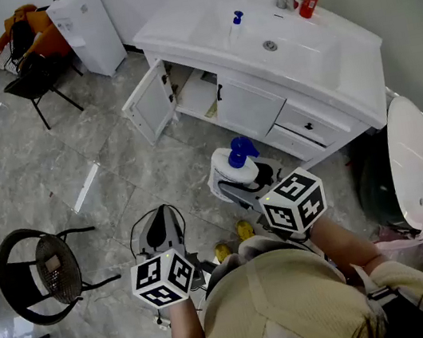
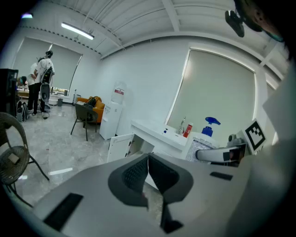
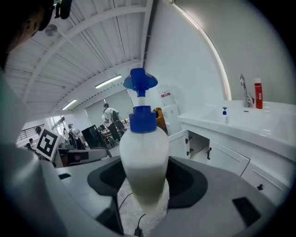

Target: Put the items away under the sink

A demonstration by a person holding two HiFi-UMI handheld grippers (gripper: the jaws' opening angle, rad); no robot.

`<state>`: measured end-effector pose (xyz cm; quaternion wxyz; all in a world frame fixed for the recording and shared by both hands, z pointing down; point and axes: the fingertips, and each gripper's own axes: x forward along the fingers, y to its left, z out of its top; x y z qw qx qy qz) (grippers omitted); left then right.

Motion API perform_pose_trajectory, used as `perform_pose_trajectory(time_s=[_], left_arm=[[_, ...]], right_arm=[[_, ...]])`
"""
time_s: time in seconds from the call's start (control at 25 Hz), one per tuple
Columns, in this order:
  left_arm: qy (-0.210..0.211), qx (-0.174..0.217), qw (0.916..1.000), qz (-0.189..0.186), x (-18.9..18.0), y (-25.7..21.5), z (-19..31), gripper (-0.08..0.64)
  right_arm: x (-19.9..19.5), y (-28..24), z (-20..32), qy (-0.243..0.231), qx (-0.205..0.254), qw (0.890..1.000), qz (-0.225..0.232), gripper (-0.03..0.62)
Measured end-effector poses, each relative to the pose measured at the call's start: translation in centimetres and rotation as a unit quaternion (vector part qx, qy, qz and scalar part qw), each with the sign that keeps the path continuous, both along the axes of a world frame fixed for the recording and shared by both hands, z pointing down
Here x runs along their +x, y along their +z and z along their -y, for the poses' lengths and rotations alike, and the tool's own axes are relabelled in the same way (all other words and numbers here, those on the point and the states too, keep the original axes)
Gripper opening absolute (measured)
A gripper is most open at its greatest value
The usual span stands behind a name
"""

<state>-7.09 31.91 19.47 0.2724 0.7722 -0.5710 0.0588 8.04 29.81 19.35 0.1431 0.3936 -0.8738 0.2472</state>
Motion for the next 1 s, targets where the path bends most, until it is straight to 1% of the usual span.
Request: perform_pose_trajectory(time_s=[0.32,0.64,0.8,1.0], left_arm=[[0.0,-0.007,0.9998,-0.019,0.1,0.2,0.6,0.038],[-0.002,-0.01,0.9996,-0.025,0.7,0.6,1.4,0.038],[-0.004,-0.008,0.9997,-0.022,1.4,0.6,2.5,0.038],[-0.015,-0.004,0.9996,-0.022,2.3,0.6,3.7,0.038]], right_arm=[[0.0,0.6,0.3,0.002,-0.011,1.0,0.001,0.275],[0.7,1.4,1.5,-0.004,-0.016,1.0,-0.013,0.275],[1.3,2.0,2.6,-0.007,-0.022,1.0,-0.013,0.275],[2.3,2.7,4.0,-0.012,-0.03,0.999,-0.016,0.275]])
